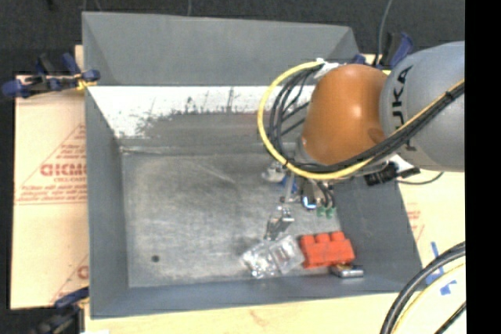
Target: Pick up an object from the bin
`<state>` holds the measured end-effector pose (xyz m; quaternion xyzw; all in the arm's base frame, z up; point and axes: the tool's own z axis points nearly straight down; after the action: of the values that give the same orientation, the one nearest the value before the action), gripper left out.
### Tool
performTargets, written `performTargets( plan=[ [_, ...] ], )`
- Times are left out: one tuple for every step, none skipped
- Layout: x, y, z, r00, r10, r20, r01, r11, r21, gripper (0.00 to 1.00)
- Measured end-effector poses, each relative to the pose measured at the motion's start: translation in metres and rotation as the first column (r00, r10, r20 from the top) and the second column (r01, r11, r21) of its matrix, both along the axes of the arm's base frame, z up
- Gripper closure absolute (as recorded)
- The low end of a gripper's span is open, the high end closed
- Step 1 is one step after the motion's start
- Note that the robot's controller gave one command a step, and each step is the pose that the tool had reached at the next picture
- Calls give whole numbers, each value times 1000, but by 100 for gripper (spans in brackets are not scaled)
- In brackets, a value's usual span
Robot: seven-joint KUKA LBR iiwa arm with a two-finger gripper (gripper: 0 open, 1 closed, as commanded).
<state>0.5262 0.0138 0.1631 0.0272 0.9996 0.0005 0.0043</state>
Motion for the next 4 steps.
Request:
performTargets(
  plan=[
    [-35, -29, -22, 904, 421, 66, -420, 907, -28, 0],
    [-27, -42, 8, 926, 377, 1, -377, 926, -6, 0],
    [-55, -64, -50, 867, 497, -8, -498, 867, 1, 0],
    [-46, -104, -85, 700, 714, 15, -714, 700, -20, 0]
  ],
)
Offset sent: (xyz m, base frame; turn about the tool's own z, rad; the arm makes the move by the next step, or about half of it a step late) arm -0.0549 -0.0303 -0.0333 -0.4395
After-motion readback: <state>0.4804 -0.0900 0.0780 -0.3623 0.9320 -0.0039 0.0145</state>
